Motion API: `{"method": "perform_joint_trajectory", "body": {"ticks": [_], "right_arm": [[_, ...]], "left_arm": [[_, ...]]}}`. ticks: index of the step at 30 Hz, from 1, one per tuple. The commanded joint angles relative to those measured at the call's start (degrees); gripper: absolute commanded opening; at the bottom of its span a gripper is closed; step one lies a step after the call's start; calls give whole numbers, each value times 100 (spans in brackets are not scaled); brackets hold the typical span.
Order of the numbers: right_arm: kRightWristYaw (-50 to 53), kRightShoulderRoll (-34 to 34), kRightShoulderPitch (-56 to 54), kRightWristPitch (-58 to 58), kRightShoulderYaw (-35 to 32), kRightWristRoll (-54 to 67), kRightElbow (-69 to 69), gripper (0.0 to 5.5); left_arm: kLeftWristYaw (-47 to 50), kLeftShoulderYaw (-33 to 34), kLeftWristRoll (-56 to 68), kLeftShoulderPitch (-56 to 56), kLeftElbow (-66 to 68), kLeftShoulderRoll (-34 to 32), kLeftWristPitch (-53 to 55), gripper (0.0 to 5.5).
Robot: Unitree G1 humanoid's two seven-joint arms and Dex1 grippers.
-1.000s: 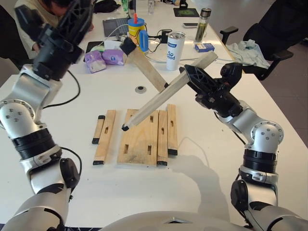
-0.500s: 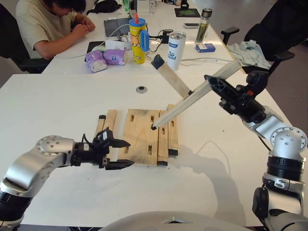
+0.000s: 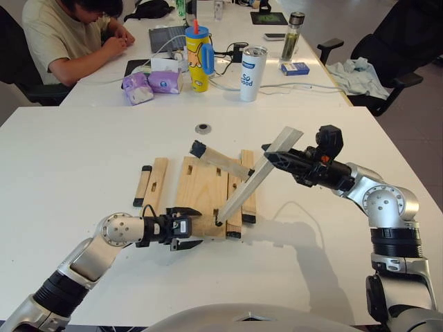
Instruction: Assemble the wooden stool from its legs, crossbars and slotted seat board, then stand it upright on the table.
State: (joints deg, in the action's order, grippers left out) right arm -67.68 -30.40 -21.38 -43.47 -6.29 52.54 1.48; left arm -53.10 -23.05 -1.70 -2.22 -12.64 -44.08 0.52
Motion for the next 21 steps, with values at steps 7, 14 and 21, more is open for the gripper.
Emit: {"method": "perform_joint_trajectory", "body": {"ticks": [7, 14, 21], "right_arm": [[-443, 247, -476, 762, 492, -836, 638, 205], [-456, 240, -498, 1369, 859, -1535, 526, 205], [-19, 188, -309, 1832, 1164, -2037, -270, 205]], "left_arm": [[-411, -176, -105, -2, 427, -9, 177, 357], [-376, -181, -135, 85, 498, 49, 232, 357], [-338, -222, -153, 211, 434, 80, 382, 357]]}}
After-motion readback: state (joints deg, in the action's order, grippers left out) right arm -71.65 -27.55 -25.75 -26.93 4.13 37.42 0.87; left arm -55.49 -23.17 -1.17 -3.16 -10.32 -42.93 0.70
